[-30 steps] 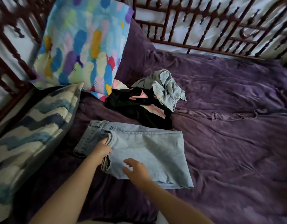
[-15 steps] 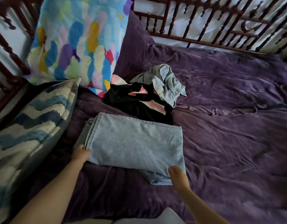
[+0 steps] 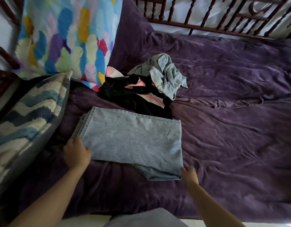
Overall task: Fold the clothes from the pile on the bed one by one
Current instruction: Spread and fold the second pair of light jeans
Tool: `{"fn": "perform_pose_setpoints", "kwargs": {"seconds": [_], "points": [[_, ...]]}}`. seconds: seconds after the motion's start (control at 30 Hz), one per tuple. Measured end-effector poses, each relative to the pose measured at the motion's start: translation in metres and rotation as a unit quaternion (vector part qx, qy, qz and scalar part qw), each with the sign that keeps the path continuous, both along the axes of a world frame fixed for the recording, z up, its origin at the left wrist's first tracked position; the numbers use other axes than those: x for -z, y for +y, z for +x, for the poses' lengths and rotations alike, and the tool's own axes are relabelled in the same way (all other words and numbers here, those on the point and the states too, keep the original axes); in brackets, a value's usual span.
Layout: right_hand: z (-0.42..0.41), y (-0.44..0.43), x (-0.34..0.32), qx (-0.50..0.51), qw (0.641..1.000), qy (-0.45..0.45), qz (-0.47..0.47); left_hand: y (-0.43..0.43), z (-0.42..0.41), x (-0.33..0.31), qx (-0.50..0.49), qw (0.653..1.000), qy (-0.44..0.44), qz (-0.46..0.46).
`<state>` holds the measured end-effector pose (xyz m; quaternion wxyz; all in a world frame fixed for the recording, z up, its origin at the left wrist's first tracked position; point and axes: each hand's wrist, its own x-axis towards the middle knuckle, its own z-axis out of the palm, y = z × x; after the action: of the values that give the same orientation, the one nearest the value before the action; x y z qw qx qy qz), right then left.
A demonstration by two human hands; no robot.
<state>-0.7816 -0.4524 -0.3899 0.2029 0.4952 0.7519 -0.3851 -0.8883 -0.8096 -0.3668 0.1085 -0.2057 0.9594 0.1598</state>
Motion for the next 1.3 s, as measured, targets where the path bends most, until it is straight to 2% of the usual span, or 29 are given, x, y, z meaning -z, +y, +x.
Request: {"fn": "perform_pose_setpoints", "kwargs": {"seconds": [0.1,0.2,0.33,0.43,0.53,0.63,0.7,0.8,0.83,0.87,0.9,0.97,1.0,1.1,1.17,1.2,1.23,1.27,1.3], "points": [[-0.010,0.005,0.008,0.056,0.998,0.012,-0.036,0.032,0.016,0.006,0.196,0.979,-0.022,-0.044],[-0.013,0.007,0.019,0.136,0.987,0.019,-0.078,0.057,0.032,0.020,0.315,0.942,-0.109,-0.049],[-0.020,0.015,0.016,0.217,0.970,0.034,-0.108,0.071,0.042,0.030,0.352,0.911,-0.210,-0.058],[-0.026,0.035,0.007,0.260,0.955,0.074,-0.124,0.079,0.041,0.030,0.363,0.904,-0.211,-0.080],[-0.010,0.040,0.002,0.318,0.931,0.042,-0.177,0.088,0.043,0.031,0.374,0.897,-0.225,-0.071],[-0.004,0.032,-0.002,0.319,0.930,0.048,-0.174,0.086,0.043,0.033,0.367,0.900,-0.227,-0.060],[-0.016,0.027,-0.014,0.274,0.950,0.081,-0.125,0.081,0.042,0.033,0.371,0.898,-0.232,-0.040],[-0.036,0.012,-0.043,0.147,0.979,0.138,-0.014,0.075,0.038,0.028,0.355,0.906,-0.230,0.033],[-0.043,0.003,-0.056,0.108,0.981,0.158,0.018,0.074,0.034,0.026,0.323,0.917,-0.216,0.092],[-0.051,-0.008,-0.068,0.069,0.981,0.175,0.043,0.072,0.029,0.023,0.252,0.928,-0.203,0.182],[-0.060,-0.022,-0.080,0.027,0.979,0.191,0.061,0.069,0.023,0.017,0.147,0.925,-0.195,0.291],[-0.079,-0.056,-0.100,-0.065,0.970,0.214,0.093,0.058,0.007,0.005,-0.064,0.864,-0.160,0.472],[-0.090,-0.076,-0.109,-0.121,0.963,0.216,0.105,0.050,-0.001,-0.001,-0.139,0.827,-0.150,0.524],[-0.116,-0.145,-0.122,-0.303,0.923,0.221,0.089,0.025,-0.031,-0.021,-0.251,0.706,-0.127,0.650],[-0.123,-0.194,-0.118,-0.434,0.867,0.243,0.042,0.006,-0.052,-0.031,-0.276,0.650,-0.113,0.699],[-0.123,-0.214,-0.113,-0.486,0.840,0.241,0.015,-0.002,-0.061,-0.034,-0.277,0.641,-0.113,0.707],[-0.120,-0.231,-0.107,-0.530,0.820,0.219,-0.007,-0.008,-0.068,-0.038,-0.271,0.649,-0.119,0.701],[-0.117,-0.242,-0.099,-0.561,0.807,0.181,-0.030,-0.012,-0.073,-0.040,-0.261,0.669,-0.129,0.683],[-0.112,-0.247,-0.089,-0.579,0.801,0.142,-0.057,-0.015,-0.077,-0.040,-0.248,0.707,-0.139,0.647]]}}
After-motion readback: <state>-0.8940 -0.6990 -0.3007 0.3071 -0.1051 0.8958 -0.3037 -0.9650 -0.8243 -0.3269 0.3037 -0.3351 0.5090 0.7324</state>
